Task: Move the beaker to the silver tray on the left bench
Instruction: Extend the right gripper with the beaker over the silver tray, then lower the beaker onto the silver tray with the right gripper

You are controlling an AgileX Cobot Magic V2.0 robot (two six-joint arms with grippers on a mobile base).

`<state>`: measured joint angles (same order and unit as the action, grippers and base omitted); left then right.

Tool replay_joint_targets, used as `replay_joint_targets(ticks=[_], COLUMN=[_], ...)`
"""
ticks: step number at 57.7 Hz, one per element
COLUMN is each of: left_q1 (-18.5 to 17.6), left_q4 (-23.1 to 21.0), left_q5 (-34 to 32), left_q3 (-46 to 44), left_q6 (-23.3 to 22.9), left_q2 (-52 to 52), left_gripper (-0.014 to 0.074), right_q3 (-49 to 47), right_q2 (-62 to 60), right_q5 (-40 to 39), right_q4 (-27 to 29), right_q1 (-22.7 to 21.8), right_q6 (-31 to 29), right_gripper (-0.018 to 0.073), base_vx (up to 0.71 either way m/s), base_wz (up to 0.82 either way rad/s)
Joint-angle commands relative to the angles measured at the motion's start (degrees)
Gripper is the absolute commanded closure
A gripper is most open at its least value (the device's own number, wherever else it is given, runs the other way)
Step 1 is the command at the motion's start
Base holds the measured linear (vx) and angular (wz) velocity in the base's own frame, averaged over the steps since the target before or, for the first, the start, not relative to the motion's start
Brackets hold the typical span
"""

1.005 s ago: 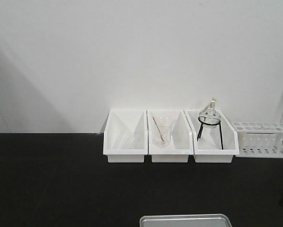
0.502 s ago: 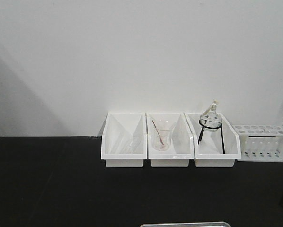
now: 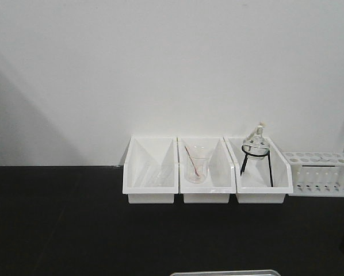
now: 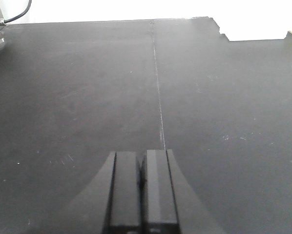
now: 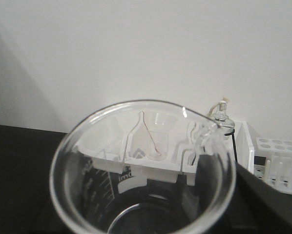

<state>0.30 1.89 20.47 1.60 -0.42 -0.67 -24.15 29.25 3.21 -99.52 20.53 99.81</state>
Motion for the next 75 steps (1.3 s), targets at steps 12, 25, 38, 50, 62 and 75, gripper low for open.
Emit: replay_joint_targets(ticks=[12, 25, 38, 50, 62, 75], left_q1=[-0.36, -0.36, -0.36, -0.36, -0.36, -0.36], left_q4=[-0.09, -0.09, -0.09, -0.09, -0.09, -0.09], left_q5=[-4.46, -4.46, -4.46, -4.46, -4.46, -4.46], left_q3=[1.59, 1.59, 1.59, 1.59, 1.59, 1.59], left_q6=[-0.18, -0.18, -0.18, -0.18, -0.18, -0.18], left_q2=[-0.9, -0.9, -0.9, -0.9, -0.9, -0.9], left_gripper=[0.0595, 0.0595, 0.0595, 0.0595, 0.0595, 0.0595], right_q3=[-1.9, -1.9, -3.33, -11.13, -19.53, -23.78], right_q2=[3.5, 18.99, 39.09, 50.82, 59.85, 66.74], right_q5=[5.51, 6.29, 6.03, -2.79, -15.99, -32.49], right_q4=[-0.87, -2.62, -2.58, -2.56, -2.36, 3.39], right_q1=[-0.22, -0.22, -0.22, -0.22, -0.22, -0.22], right_q6=[-0.17, -0.16, -0.22, -4.86, -15.51, -25.0], right_gripper=[0.0566, 0.0564, 0.0564, 0.0564, 0.0564, 0.0563], base_vx=[0.0, 0.0, 0.0, 0.0, 0.0, 0.0], base_wz=[0.0, 0.0, 0.0, 0.0, 0.0, 0.0])
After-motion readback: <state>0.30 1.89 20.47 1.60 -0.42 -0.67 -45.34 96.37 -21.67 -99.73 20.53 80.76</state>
